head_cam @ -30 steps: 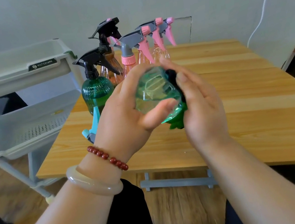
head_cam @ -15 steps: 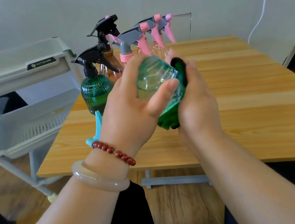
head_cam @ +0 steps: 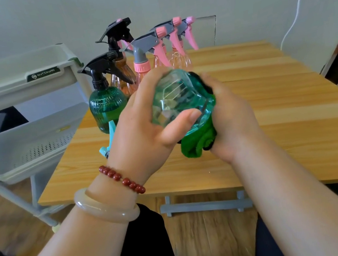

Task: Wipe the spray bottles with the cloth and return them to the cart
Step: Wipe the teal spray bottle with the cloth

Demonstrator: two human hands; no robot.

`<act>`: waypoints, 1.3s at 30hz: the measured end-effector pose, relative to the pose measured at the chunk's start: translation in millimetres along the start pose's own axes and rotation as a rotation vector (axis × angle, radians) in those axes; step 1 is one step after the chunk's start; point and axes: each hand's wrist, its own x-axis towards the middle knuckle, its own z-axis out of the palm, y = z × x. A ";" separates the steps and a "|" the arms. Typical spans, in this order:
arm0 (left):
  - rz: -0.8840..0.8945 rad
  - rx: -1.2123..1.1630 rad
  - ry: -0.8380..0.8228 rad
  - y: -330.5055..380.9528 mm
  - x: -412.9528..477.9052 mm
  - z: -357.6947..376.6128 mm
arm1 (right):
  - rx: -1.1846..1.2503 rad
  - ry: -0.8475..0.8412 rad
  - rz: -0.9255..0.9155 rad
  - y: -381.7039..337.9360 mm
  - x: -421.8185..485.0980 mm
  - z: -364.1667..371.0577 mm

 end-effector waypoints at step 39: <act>0.009 -0.012 -0.053 -19.7 -4.7 -6.4 | -0.185 -0.178 -0.125 7.9 12.3 -20.8</act>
